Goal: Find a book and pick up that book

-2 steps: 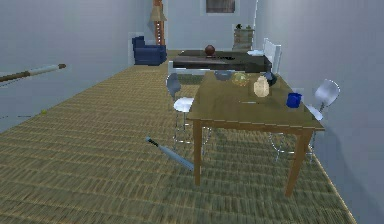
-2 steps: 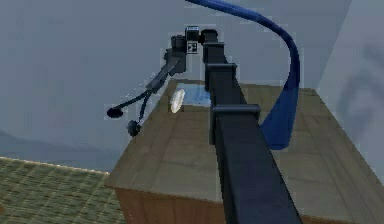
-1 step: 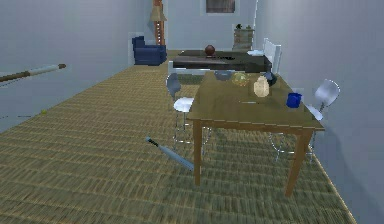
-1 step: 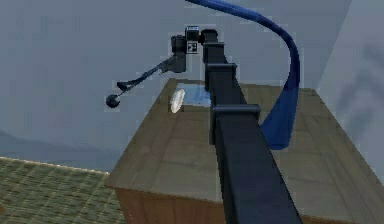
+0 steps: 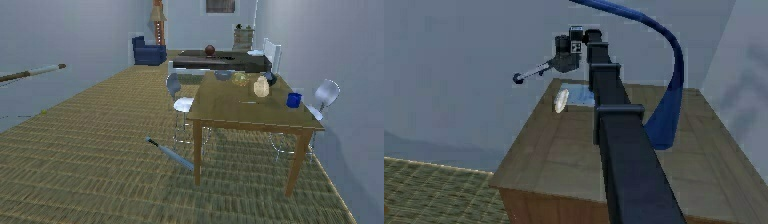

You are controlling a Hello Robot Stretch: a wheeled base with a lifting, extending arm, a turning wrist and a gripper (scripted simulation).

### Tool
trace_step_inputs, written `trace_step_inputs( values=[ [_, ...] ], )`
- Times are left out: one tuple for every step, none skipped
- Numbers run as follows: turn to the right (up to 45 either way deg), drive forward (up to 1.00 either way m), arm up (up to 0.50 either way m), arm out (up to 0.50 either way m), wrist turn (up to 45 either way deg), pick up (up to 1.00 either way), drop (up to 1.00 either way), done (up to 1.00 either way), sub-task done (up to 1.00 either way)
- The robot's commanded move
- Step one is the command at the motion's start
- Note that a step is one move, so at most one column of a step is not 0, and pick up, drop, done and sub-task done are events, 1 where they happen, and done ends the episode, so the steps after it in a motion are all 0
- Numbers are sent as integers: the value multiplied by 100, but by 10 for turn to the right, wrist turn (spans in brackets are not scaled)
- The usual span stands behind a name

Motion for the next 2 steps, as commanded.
trace_step_inputs(
  values=[
    [0,0,0,0,450,0,0,0,0],
    [0,0,0,0,300,0,0,0,0]
  ],
)
